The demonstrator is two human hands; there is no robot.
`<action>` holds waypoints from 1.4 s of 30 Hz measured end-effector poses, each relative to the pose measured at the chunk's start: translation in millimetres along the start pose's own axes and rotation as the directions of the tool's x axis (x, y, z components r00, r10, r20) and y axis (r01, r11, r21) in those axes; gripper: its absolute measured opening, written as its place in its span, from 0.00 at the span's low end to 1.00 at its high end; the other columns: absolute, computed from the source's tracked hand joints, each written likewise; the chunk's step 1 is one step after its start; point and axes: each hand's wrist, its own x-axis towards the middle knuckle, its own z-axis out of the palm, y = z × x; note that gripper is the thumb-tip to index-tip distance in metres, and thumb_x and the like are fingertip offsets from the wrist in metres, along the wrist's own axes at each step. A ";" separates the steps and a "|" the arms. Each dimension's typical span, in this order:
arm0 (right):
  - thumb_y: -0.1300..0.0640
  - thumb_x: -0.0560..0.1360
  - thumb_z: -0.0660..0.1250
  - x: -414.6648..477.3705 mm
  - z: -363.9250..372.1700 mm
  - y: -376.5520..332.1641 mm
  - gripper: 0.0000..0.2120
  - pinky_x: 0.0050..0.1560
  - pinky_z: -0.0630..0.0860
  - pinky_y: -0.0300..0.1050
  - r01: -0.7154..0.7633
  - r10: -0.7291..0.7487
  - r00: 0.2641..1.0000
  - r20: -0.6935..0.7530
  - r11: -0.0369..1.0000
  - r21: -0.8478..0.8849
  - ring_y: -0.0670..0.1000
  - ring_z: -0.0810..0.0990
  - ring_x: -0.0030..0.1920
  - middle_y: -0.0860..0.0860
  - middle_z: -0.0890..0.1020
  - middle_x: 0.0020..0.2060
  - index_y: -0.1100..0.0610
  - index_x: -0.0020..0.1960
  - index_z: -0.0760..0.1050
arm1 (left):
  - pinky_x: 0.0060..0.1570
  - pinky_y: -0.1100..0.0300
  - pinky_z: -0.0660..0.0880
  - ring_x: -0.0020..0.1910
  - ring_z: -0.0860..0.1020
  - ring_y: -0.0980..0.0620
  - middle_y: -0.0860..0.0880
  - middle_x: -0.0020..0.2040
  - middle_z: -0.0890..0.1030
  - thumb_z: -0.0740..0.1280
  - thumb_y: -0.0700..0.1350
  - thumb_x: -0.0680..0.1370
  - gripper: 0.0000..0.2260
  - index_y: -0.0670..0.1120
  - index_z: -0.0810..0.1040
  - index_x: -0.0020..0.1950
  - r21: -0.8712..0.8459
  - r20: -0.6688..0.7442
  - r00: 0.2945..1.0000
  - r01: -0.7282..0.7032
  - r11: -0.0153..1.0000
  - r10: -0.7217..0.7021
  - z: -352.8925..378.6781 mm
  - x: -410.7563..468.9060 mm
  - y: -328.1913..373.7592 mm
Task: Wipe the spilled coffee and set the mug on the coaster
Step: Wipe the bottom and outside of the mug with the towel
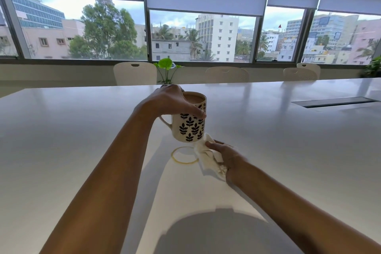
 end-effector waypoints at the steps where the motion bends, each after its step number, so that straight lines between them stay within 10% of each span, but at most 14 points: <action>1: 0.60 0.71 0.71 -4.5 3.8 1.8 0.18 0.41 0.76 0.48 -0.012 0.011 0.999 0.030 1.000 0.008 0.58 0.79 0.41 0.62 0.81 0.56 0.57 0.61 0.78 | 0.37 0.62 0.74 0.38 0.78 0.58 0.52 0.39 0.83 0.74 0.66 0.56 0.23 0.51 0.78 0.39 0.004 0.007 1.000 -0.004 1.000 0.004 -2.6 0.0 1.1; 22: 0.64 0.70 0.72 -26.4 72.0 11.8 0.04 0.27 0.77 0.37 0.128 -0.137 0.986 0.096 0.987 0.096 0.48 0.81 0.27 0.51 0.84 0.30 0.58 0.44 0.81 | 0.45 0.57 0.76 0.44 0.80 0.52 0.51 0.42 0.84 0.73 0.69 0.54 0.26 0.50 0.79 0.38 0.017 0.087 0.996 0.010 1.000 -0.012 -27.8 -1.2 5.9; 28: 0.60 0.73 0.68 -33.3 58.4 18.5 0.08 0.33 0.81 0.42 0.119 -0.158 0.959 0.236 0.978 0.174 0.51 0.83 0.34 0.54 0.85 0.40 0.58 0.52 0.81 | 0.34 0.63 0.75 0.38 0.79 0.57 0.54 0.37 0.83 0.73 0.68 0.54 0.24 0.50 0.79 0.37 0.022 0.086 0.996 0.030 0.999 -0.032 -38.9 -2.9 -4.1; 42: 0.64 0.71 0.71 -26.6 84.5 15.3 0.08 0.36 0.79 0.45 0.254 -0.256 0.967 -0.004 0.955 0.154 0.51 0.81 0.34 0.52 0.85 0.37 0.54 0.47 0.83 | 0.33 0.64 0.72 0.38 0.78 0.57 0.54 0.37 0.83 0.73 0.69 0.54 0.25 0.50 0.80 0.38 0.002 0.071 0.997 -0.016 1.000 0.016 -45.8 -14.1 -7.3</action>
